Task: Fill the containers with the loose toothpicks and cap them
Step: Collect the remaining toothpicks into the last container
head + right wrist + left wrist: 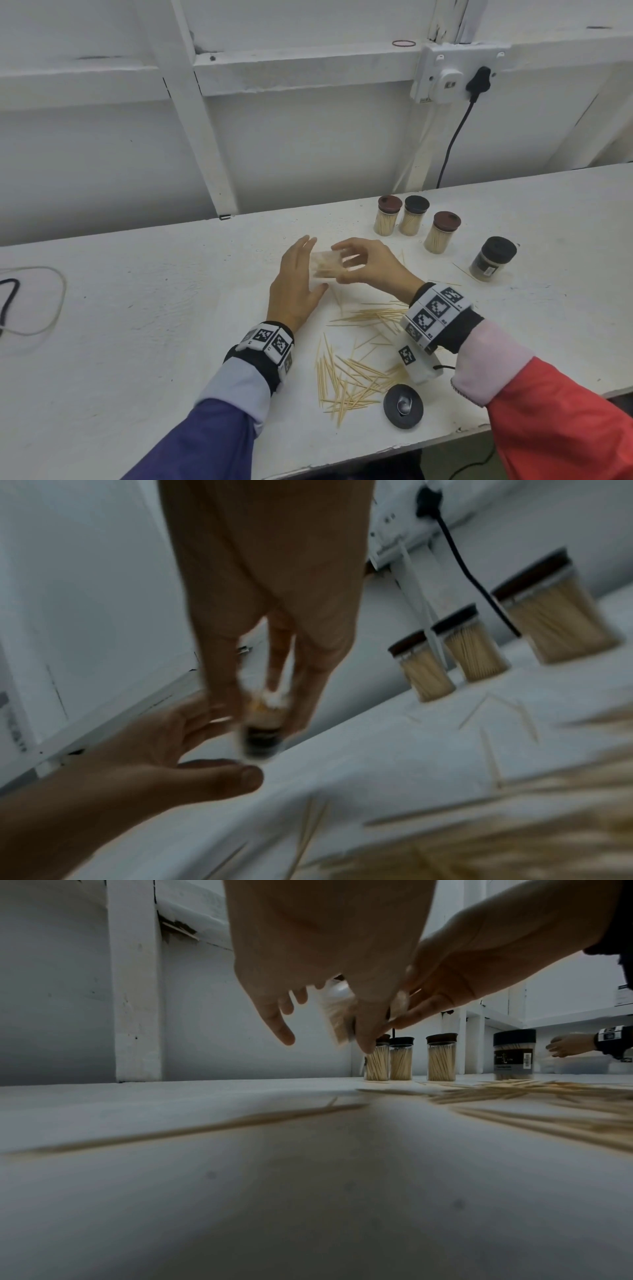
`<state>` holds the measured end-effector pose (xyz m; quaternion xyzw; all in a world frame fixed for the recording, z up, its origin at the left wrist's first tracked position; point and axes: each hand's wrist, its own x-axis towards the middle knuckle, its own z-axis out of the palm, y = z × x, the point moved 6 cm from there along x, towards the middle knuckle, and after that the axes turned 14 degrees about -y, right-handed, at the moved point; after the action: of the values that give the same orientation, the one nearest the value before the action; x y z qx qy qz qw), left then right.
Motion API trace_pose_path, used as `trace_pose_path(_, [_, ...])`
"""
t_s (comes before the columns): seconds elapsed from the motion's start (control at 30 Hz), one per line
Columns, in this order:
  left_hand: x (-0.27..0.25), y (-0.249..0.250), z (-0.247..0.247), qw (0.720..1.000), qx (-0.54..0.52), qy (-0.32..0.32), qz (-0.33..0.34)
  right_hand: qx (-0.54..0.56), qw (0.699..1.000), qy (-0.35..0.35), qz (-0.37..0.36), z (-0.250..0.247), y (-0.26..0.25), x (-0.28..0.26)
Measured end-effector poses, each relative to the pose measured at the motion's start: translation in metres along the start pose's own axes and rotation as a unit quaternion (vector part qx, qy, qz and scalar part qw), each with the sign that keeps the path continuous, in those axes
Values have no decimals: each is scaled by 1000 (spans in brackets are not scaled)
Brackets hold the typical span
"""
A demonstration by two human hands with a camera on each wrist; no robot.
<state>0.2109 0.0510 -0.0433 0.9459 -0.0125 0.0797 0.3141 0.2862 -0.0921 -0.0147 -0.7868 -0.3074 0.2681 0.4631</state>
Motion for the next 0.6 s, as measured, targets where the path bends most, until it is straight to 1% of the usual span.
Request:
trace_pose_path(0.07, [0, 0, 2, 1000, 10, -4, 7, 5, 1000, 2, 7, -3, 2, -1])
trace_pose_path(0.17, [0, -1, 3, 1000, 10, -4, 6, 37, 999, -28, 13, -2, 5, -3])
trace_pose_path(0.37, [0, 4, 3, 999, 8, -10, 32, 35, 999, -26, 10, 1, 8, -8])
trace_pose_path(0.47, [1, 5, 4, 1000, -3, -12, 26, 75, 996, -50, 6, 5, 5, -11])
trace_pose_path(0.6, [2, 5, 4, 999, 8, -18, 28, 69, 996, -53, 12, 5, 3, -12])
